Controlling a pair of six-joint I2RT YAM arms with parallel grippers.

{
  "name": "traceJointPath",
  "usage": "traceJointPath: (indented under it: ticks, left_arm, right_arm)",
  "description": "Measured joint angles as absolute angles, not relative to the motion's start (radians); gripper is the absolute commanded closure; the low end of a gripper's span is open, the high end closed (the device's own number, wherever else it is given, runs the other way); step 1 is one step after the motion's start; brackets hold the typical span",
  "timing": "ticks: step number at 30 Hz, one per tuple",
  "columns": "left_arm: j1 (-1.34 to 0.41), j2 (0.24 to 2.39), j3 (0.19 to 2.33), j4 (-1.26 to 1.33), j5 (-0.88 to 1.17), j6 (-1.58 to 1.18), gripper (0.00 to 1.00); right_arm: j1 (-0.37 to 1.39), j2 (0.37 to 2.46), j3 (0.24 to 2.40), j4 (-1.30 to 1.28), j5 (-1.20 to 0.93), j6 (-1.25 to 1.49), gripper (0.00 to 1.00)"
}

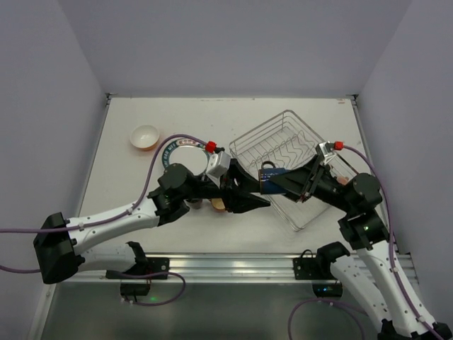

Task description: Unload the mixed dishes from the dish rack

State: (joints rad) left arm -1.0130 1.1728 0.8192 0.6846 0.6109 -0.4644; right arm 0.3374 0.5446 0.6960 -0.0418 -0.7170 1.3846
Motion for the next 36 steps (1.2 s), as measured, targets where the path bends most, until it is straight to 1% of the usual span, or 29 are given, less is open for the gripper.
traceJointPath:
  ticks: [1,2,3,5,6,7,8,12,13,14,15,16,17,18,22,27,32,36]
  left_arm:
    - [-1.019,1.182,0.83,0.687,0.616,-0.46,0.63]
    - [-1.024,1.188,0.837,0.688,0.617,-0.454,0.71]
    - [-1.024,1.193,0.842,0.688,0.619,-0.452,0.73]
    - [-1.029,1.198,0.847,0.69,0.618,-0.443,0.83]
    - [-1.03,1.198,0.847,0.691,0.616,-0.437,0.84]
    - [-1.031,1.198,0.847,0.693,0.619,-0.433,0.9]
    - [-1.033,1.198,0.847,0.694,0.617,-0.428,1.0]
    - [-1.039,1.196,0.849,0.701,0.607,-0.424,1.0]
    - [-1.041,1.196,0.849,0.701,0.605,-0.422,1.0]
    - [-1.042,1.196,0.849,0.701,0.603,-0.421,1.0]
    - [-1.042,1.196,0.849,0.701,0.599,-0.417,1.0]
    - [-1.043,1.196,0.849,0.701,0.595,-0.414,1.0]
    - [-1.044,1.195,0.849,0.7,0.59,-0.411,1.0]
    - [-1.045,1.193,0.849,0.699,0.584,-0.408,1.0]
    - [-1.056,1.188,0.846,0.668,0.522,-0.385,1.0]
    - [-1.062,1.133,0.841,0.529,0.393,-0.344,1.0]
    - [-1.063,1.03,0.843,0.276,0.186,-0.308,1.0]
    - [-1.063,1.01,0.92,-0.021,-0.037,-0.312,1.0]
  right_arm:
    - [0.345,0.545,0.696,-0.033,-0.723,1.391,1.0]
    - [0.353,0.543,0.696,-0.024,-0.726,1.397,1.0]
    - [0.361,0.54,0.696,-0.02,-0.726,1.399,1.0]
    - [0.375,0.534,0.696,-0.014,-0.727,1.403,1.0]
    - [0.381,0.529,0.696,-0.014,-0.727,1.404,1.0]
    - [0.388,0.524,0.696,-0.014,-0.724,1.405,1.0]
    - [0.394,0.519,0.695,-0.014,-0.716,1.404,1.0]
    - [0.419,0.496,0.679,0.007,-0.675,1.398,1.0]
    - [0.425,0.493,0.674,0.012,-0.669,1.399,0.96]
    - [0.427,0.492,0.669,0.019,-0.667,1.4,0.7]
    - [0.427,0.491,0.667,0.022,-0.665,1.4,0.55]
    - [0.427,0.491,0.667,0.023,-0.663,1.399,0.44]
    - [0.427,0.491,0.667,0.023,-0.661,1.398,0.2]
    - [0.427,0.491,0.667,0.022,-0.656,1.397,0.01]
    - [0.451,0.49,0.685,-0.036,-0.647,1.355,0.01]
    - [0.451,0.493,0.782,-0.244,-0.535,1.208,0.01]
    - [0.452,0.498,0.894,-0.445,-0.328,1.034,0.01]
    - [0.452,0.498,0.933,-0.564,-0.164,0.921,0.01]
